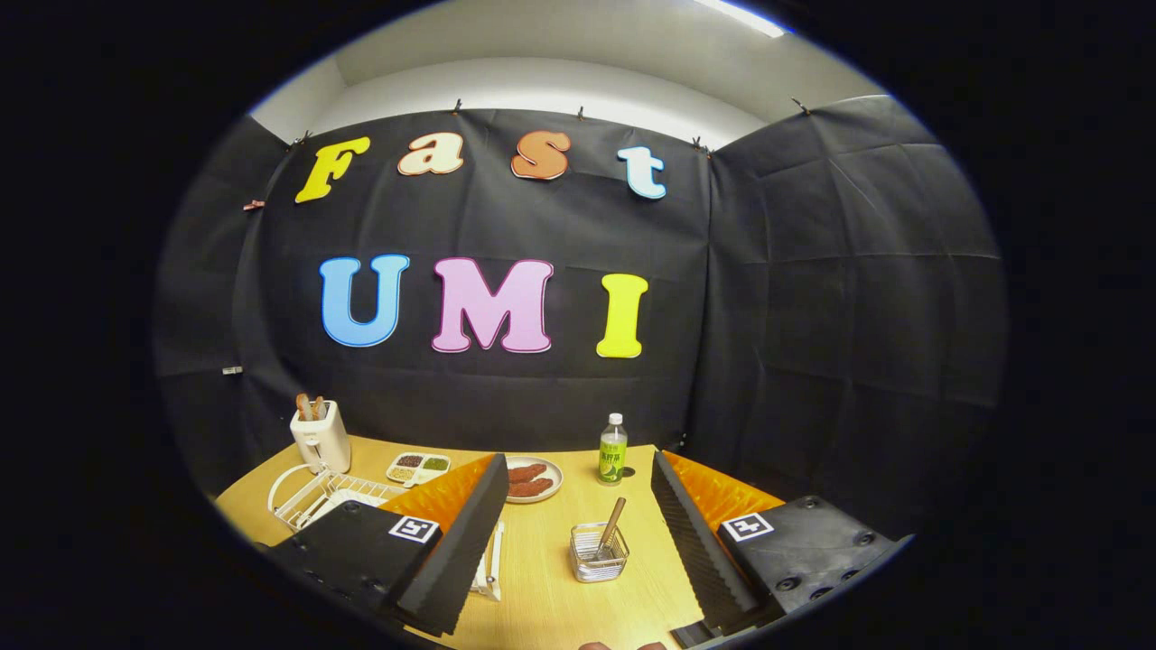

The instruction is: Take the plate from the dish rack, then take the spoon from the basket and place it into the plate.

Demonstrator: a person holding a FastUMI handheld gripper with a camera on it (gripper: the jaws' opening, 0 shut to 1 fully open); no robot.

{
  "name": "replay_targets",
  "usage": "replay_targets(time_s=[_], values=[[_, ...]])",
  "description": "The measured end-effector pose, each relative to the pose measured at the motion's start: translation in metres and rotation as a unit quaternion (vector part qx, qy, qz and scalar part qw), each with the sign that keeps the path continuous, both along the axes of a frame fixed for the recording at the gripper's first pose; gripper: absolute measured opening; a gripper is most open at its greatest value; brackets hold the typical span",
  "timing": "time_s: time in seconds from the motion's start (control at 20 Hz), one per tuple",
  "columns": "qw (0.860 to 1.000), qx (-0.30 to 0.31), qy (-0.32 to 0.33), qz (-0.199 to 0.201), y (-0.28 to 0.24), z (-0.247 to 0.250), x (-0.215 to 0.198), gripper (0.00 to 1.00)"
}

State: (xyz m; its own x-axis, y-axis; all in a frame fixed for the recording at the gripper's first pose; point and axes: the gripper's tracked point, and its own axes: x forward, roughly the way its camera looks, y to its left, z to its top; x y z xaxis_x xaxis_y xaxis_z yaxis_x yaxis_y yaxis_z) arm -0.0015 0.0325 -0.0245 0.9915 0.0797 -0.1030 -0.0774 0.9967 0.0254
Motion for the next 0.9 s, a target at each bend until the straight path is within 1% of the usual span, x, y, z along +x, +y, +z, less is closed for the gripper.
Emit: replay_targets(time_s=[0.3, 0.4, 0.55, 0.7, 0.9], values=[[1.0, -0.006, 0.013, 0.013, 0.008, -0.006, 0.004, 0.97], [0.999, -0.009, 0.018, 0.024, 0.016, -0.007, 0.009, 0.98], [0.998, -0.015, 0.04, 0.043, 0.034, -0.015, 0.021, 0.97], [0.995, -0.026, 0.069, 0.07, 0.066, -0.028, 0.04, 0.97], [0.99, -0.042, 0.102, 0.092, 0.105, -0.049, 0.07, 0.98]])
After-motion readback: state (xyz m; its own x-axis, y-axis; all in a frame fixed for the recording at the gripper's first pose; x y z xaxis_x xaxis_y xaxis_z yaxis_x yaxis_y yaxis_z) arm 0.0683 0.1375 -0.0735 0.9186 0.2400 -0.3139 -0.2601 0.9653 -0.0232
